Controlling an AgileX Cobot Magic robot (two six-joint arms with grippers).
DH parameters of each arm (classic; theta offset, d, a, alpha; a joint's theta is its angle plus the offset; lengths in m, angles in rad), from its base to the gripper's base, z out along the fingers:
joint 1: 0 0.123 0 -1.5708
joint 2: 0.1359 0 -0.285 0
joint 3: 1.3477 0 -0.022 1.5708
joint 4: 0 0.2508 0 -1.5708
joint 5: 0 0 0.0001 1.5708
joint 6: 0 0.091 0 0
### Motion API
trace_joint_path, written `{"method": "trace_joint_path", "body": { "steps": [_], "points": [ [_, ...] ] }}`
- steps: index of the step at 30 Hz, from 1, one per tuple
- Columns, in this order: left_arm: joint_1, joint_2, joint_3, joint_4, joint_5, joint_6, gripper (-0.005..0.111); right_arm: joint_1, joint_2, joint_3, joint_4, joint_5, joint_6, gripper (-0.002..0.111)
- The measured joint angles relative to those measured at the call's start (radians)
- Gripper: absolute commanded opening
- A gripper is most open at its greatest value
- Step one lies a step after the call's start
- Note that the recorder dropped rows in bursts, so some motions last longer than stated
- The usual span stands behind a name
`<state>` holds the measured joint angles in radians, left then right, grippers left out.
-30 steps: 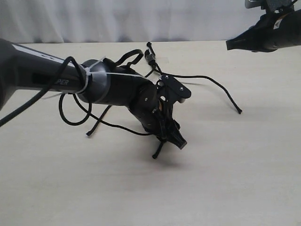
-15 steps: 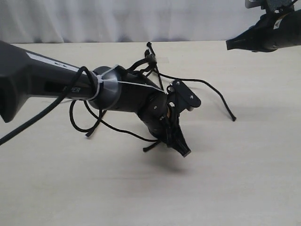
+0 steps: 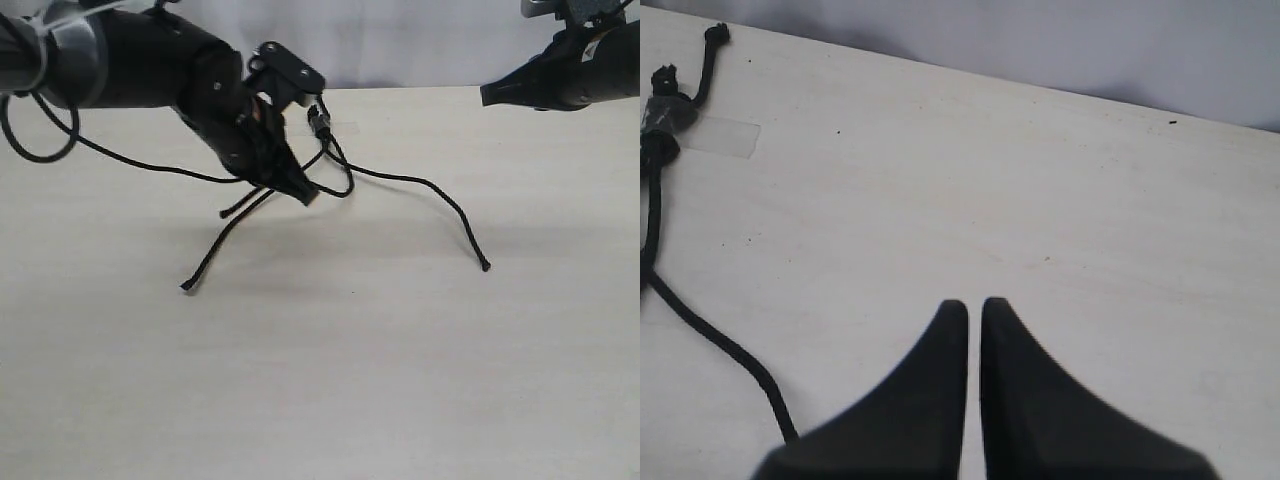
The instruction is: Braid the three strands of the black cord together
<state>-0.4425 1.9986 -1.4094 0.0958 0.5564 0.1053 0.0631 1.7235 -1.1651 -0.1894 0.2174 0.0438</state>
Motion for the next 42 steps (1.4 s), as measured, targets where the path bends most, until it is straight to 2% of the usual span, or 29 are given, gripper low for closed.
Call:
{"method": "trace_joint_path", "body": {
  "steps": [4, 7, 12, 19, 24, 29, 33, 35, 40, 42],
  "points": [
    [0.111, 0.030, 0.000, 0.027, -0.006, 0.000, 0.000, 0.000, 0.000, 0.000, 0.000, 0.000, 0.000, 0.004],
    [0.156, 0.070, 0.000, 0.032, -0.040, 0.002, 0.000, 0.000, 0.000, 0.000, 0.012, 0.000, 0.000, 0.004],
    [0.174, 0.157, 0.000, 0.053, -0.085, 0.004, 0.000, 0.000, 0.000, 0.000, 0.019, 0.000, 0.000, 0.004],
    [0.174, 0.208, -0.002, 0.048, -0.070, 0.006, 0.000, 0.000, 0.008, 0.000, 0.024, -0.011, 0.000, 0.004],
    [0.120, 0.202, -0.011, -0.025, 0.035, 0.083, 0.000, 0.000, 0.023, 0.000, 0.024, -0.021, 0.000, 0.004],
    [-0.035, 0.187, -0.012, -0.169, 0.118, 0.215, 0.000, 0.000, 0.023, 0.000, 0.024, -0.023, 0.000, 0.004],
    [-0.127, 0.159, -0.002, -0.195, 0.123, 0.202, 0.000, 0.000, 0.023, 0.000, 0.024, -0.025, 0.000, 0.004],
    [-0.131, 0.124, -0.001, -0.177, 0.123, 0.166, 0.000, 0.000, 0.023, 0.000, 0.024, -0.025, 0.000, 0.004],
    [-0.026, 0.015, -0.001, -0.129, 0.167, 0.094, 0.000, 0.000, 0.023, 0.000, 0.024, -0.025, 0.000, 0.004],
    [-0.011, 0.014, 0.025, -0.127, 0.166, 0.090, 0.000, 0.000, 0.023, 0.000, 0.036, -0.025, 0.000, 0.004]
  ]
}}
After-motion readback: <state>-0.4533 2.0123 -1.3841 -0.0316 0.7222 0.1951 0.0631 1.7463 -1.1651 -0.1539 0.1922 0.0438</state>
